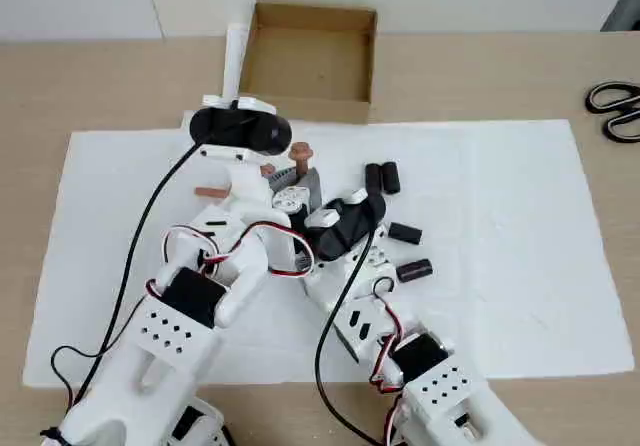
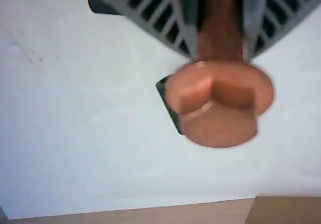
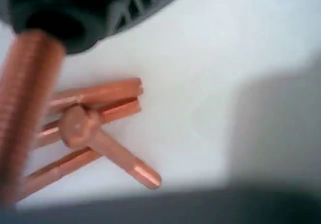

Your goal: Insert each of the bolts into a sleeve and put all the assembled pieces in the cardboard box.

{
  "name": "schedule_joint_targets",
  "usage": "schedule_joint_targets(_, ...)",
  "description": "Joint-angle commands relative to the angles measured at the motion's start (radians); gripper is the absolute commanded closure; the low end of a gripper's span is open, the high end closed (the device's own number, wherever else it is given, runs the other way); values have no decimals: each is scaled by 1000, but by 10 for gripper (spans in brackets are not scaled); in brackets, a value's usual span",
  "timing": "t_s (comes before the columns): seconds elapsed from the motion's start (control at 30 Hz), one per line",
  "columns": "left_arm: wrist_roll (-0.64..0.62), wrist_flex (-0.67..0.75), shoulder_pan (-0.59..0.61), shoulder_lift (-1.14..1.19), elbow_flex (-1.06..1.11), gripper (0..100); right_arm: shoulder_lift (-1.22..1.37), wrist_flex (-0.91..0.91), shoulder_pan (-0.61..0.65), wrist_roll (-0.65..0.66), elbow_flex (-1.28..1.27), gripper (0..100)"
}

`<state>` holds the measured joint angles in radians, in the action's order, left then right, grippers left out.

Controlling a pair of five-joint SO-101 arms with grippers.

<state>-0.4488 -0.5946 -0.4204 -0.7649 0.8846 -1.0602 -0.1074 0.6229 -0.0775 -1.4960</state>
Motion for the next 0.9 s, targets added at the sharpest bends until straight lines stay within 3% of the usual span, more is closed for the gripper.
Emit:
schedule_joint_targets(0.0,-5,-3,-8,-37,-13,994,-25,22,4,-8,11,992)
schedule_joint_targets(0.87,-3,-68,-40,-38,-10,994,-25,22,-44,-8,12,992)
